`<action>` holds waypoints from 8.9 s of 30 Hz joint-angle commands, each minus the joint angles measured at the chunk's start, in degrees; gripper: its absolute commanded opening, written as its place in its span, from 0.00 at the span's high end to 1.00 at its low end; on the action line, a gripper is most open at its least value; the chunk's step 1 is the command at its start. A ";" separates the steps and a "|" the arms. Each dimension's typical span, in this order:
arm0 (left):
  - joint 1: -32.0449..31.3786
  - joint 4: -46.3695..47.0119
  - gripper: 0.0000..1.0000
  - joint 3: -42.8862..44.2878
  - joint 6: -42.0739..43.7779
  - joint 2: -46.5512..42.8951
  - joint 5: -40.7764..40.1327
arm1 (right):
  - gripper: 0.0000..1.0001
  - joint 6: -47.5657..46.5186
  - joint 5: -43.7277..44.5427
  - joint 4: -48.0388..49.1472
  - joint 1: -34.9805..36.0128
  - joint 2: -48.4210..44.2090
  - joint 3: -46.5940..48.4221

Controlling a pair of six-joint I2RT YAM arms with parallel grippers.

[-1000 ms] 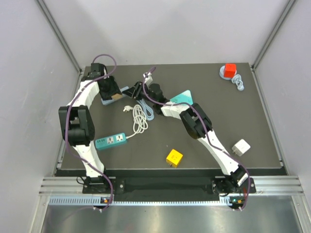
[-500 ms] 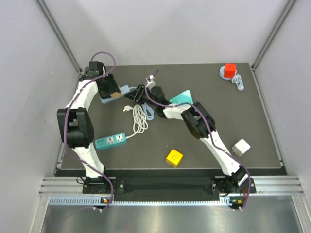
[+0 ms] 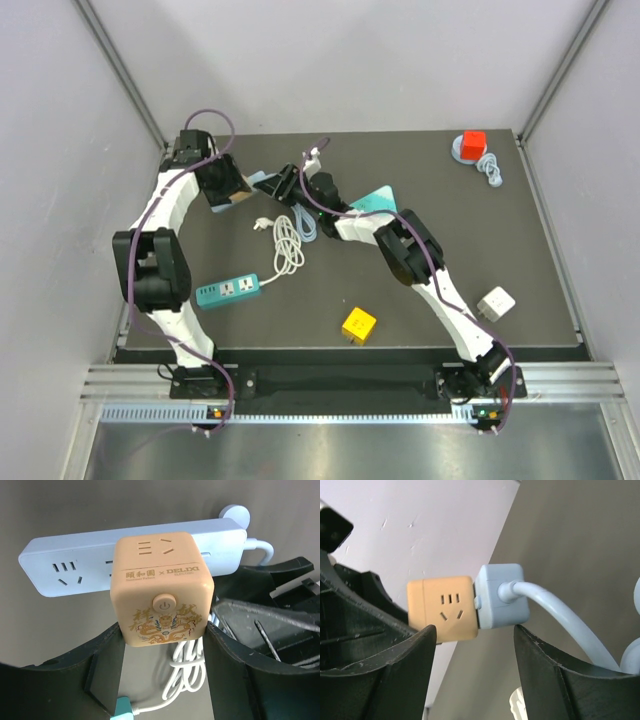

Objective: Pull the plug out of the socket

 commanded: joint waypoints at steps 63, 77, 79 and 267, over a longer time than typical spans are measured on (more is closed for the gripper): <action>0.30 12.62 0.18 -4.15 -2.78 -1.90 -5.70 | 1.00 2.74 2.72 15.22 1.64 8.18 7.40; 0.30 12.01 0.44 -5.21 -3.05 0.13 1.59 | 1.00 2.82 3.34 14.17 1.72 9.15 9.07; 0.22 11.83 0.60 -5.12 -3.05 -0.14 2.03 | 1.00 1.95 3.43 13.20 1.90 9.50 10.12; -21.13 14.51 1.00 -53.95 -19.46 -54.01 8.00 | 0.10 -25.92 -1.05 -40.68 -4.16 -50.32 -30.52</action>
